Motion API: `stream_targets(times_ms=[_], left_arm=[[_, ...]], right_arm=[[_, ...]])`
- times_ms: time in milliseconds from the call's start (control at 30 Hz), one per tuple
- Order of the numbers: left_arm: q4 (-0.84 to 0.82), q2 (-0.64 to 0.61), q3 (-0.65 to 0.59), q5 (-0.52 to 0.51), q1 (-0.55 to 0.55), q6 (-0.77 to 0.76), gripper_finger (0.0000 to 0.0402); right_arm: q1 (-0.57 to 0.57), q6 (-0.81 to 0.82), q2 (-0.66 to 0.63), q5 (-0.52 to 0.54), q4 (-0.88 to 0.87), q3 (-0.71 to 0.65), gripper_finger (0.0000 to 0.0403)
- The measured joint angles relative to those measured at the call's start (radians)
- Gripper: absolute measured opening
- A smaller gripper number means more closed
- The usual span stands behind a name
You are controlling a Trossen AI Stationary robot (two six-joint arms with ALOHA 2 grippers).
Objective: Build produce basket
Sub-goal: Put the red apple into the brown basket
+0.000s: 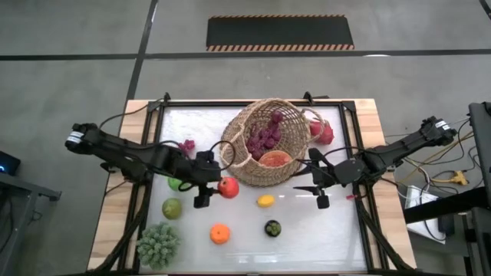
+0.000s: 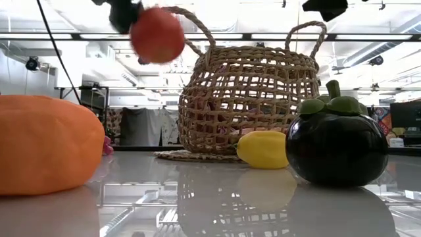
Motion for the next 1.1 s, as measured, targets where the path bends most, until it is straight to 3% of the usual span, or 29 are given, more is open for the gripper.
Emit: stream_targets(times_ms=[400,633,867,1100], left_arm=[[0.172,0.07,0.216,-0.047,0.007,0.295,0.0189],[0.321,0.105,0.254,-0.092,0.064,0.431,0.0189],[0.484,0.191,0.264,-0.092,0.166,0.49,0.0189],[0.492,0.356,0.375,-0.091,0.277,0.453,0.0189]], right_arm=[[0.023,-0.129,-0.121,-0.051,0.096,-0.106,0.0148],[0.023,-0.172,-0.241,-0.056,0.107,-0.15,0.0141],[0.023,-0.24,-0.329,-0.103,0.184,-0.2,0.0141],[0.022,-0.321,-0.355,-0.104,0.291,-0.286,0.0141]])
